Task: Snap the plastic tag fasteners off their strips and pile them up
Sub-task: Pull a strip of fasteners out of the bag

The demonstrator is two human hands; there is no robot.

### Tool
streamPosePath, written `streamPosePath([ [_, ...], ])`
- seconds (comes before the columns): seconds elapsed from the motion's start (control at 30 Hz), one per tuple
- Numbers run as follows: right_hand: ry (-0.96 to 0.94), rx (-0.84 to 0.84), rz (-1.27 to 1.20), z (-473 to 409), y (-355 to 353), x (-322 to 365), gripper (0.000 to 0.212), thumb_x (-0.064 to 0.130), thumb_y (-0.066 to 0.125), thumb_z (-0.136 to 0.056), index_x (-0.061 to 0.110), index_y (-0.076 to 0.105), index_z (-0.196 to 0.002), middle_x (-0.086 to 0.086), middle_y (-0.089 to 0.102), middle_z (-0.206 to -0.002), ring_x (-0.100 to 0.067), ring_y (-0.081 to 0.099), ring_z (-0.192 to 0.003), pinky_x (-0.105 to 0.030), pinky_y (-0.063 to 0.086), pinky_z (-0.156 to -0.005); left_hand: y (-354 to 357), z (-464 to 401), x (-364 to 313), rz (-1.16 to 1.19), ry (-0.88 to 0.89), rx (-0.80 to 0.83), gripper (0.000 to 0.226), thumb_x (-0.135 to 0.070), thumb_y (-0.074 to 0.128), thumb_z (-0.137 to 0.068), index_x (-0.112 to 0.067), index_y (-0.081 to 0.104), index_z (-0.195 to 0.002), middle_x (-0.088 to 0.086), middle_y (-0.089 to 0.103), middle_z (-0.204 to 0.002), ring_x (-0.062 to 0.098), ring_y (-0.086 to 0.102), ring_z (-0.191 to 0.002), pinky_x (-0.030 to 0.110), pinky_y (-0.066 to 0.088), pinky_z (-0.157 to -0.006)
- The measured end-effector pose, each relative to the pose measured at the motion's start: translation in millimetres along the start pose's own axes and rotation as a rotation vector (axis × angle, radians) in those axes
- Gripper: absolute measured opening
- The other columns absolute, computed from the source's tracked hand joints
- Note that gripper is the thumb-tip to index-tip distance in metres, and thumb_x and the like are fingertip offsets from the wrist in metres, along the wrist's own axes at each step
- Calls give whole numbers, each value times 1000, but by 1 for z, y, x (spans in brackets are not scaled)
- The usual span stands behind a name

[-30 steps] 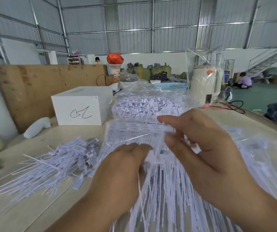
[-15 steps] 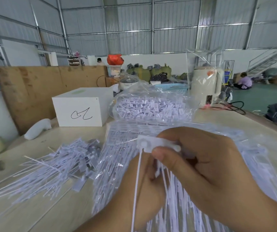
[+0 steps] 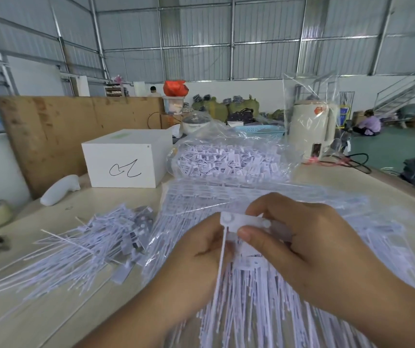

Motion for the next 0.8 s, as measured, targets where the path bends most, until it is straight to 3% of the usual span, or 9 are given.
streamPosePath([
  [0.1, 34, 3, -16, 0, -3, -5, 24, 52, 54, -90, 29, 61, -91, 18, 45, -49, -2, 47, -49, -21, 25, -42, -13, -2, 1, -3, 15, -39, 22, -30, 59, -85, -23, 72, -102, -1, 73, -102, 15, 66, -100, 33, 49, -89],
  [0.2, 28, -8, -32, 0, -1, -5, 24, 53, 53, -90, 32, 59, -99, 20, 46, -51, 1, 47, -48, -14, 23, -43, -16, 0, -8, 68, 100, -45, 26, -40, 58, -83, -27, 71, -101, -1, 69, -88, 13, 64, -82, 20, 48, -72],
  [0.27, 19, -17, -38, 0, 1, -5, 29, 51, 52, -88, 37, 49, -114, 20, 46, -56, 1, 46, -49, -15, 24, -46, -10, 3, -19, 151, 144, -18, 27, -37, 56, -84, -23, 71, -102, 3, 66, -75, 16, 62, -70, 21, 47, -64],
  [0.37, -19, -36, -135, 1, 2, -4, 34, 49, 53, -90, 39, 41, -121, 15, 52, -63, 0, 48, -50, -14, 29, -46, -4, 6, -27, 97, 209, -46, 18, -33, 60, -81, -24, 72, -91, 3, 63, -64, 16, 60, -59, 21, 47, -59],
  [0.5, -38, -50, -270, 2, -3, -5, 38, 57, 52, -87, 38, 48, -119, 13, 60, -74, -9, 58, -61, -21, 44, -53, -11, 6, -37, 211, 216, -93, 8, -24, 68, -74, -20, 73, -78, 3, 67, -63, 14, 59, -53, 21, 48, -54],
  [0.63, 52, -12, -612, 1, -9, -12, 35, 52, 63, -80, 40, 57, -112, 11, 63, -81, -3, 62, -75, -6, 44, -63, -33, 4, -43, 461, 207, -154, 12, -25, 71, -70, -15, 72, -75, 6, 64, -65, 16, 58, -54, 23, 50, -53],
  [0.73, 57, 158, -790, 1, -6, -14, 34, 46, 65, -80, 28, 63, -109, 0, 67, -99, -17, 63, -100, -23, 53, -80, -39, 1, -44, 549, 197, -61, 13, -26, 70, -75, -14, 70, -78, 5, 64, -69, 17, 58, -59, 25, 51, -57],
  [0.8, 82, 206, -759, 0, -2, -14, 32, 45, 67, -79, 25, 65, -104, 2, 66, -103, -17, 62, -103, -34, 53, -84, -39, 0, -43, 590, 194, -46, 13, -26, 71, -76, -14, 71, -79, 4, 64, -69, 15, 60, -62, 24, 52, -58],
])
Point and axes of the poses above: each hand's wrist, its own z-axis away from the middle knuckle, its own y-axis out of the palm, x = y × z, the point moved 2 cm from there along -z, towards the middle knuckle
